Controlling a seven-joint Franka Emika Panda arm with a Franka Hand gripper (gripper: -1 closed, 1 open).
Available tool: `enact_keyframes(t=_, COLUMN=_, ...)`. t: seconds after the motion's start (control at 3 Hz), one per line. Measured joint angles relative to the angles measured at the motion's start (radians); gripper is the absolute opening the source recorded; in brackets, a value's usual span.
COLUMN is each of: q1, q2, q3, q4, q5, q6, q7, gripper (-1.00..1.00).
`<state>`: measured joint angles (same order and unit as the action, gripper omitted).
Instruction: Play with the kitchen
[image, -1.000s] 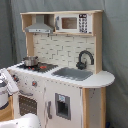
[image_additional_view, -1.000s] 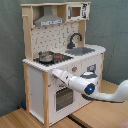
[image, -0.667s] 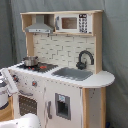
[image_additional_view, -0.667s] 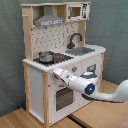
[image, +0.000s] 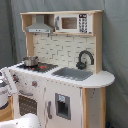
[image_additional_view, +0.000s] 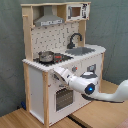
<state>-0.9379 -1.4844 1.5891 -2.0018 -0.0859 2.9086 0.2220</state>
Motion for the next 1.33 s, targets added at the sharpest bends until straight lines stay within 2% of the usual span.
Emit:
enact_keyframes(t=0.33, q1=0.0, q2=0.0, q3=0.0, q4=0.001, q5=0.0, q6=0.002, q7=0.0, gripper=1.0)
enact_keyframes(t=0.67, q1=0.09, q2=-0.001, q3=0.011, q4=-0.058, q5=-0.004, q6=0.01, q7=-0.009, gripper=1.0)
enact_keyframes(t=1.0, q1=0.156, q2=-0.002, q3=0.011, q4=-0.123, q5=-0.009, q6=-0.005, q7=-0.044, gripper=1.0)
enact_keyframes(t=1.33, q1=0.216, q2=-0.003, q3=0.011, q4=-0.161, q5=-0.015, q6=-0.058, q7=-0.114, gripper=1.0)
